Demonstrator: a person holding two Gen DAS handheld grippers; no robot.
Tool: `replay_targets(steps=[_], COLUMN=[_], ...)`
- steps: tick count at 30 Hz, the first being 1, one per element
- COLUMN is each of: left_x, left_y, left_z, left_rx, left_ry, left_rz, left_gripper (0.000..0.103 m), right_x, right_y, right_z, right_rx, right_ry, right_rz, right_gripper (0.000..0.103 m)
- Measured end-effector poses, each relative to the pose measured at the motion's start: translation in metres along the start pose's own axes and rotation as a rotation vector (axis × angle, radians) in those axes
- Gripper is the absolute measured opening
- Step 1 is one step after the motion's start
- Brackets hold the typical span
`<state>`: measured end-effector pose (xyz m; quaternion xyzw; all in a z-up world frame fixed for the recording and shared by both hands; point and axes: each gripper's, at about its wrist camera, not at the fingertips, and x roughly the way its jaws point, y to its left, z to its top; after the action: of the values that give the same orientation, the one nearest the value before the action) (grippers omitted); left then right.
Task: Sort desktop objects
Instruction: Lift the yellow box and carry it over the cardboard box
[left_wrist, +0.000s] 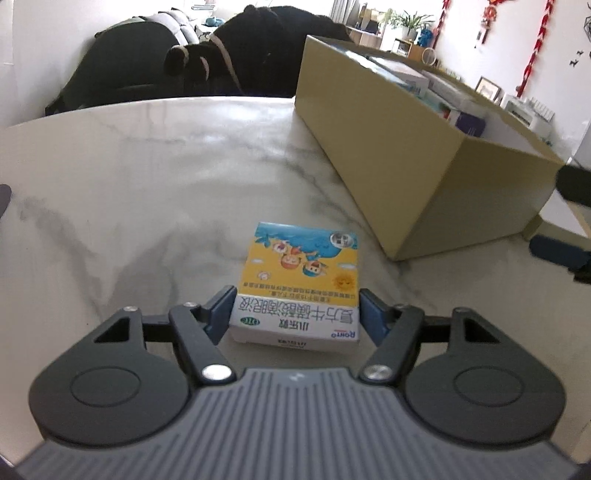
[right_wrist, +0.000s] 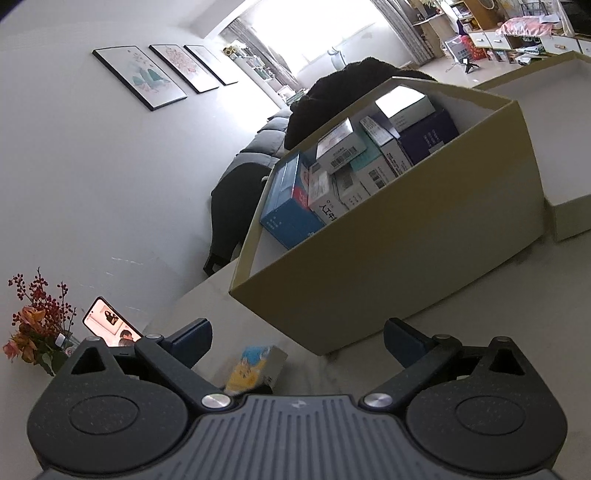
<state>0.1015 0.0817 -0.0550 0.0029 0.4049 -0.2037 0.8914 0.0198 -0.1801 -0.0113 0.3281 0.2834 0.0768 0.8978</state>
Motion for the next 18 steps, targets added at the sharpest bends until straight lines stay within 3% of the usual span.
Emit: replay_targets(steps=[8,18], left_x=[0.010,-0.002], left_y=[-0.004,-0.001], left_z=[0.013,-0.003], left_rx=[-0.006,-0.052], left_ry=[0.044,-0.035], left_rz=[0.041,0.030], left_gripper=[0.071,0.067], right_x=[0.000,0.011], right_y=[-0.003,-0.006], right_z=[0.000,-0.005], right_rx=[0.001,0.021], right_ry=[-0.002,0.068], right_rz=[-0.015,0.016], right_gripper=[0.100,0.094])
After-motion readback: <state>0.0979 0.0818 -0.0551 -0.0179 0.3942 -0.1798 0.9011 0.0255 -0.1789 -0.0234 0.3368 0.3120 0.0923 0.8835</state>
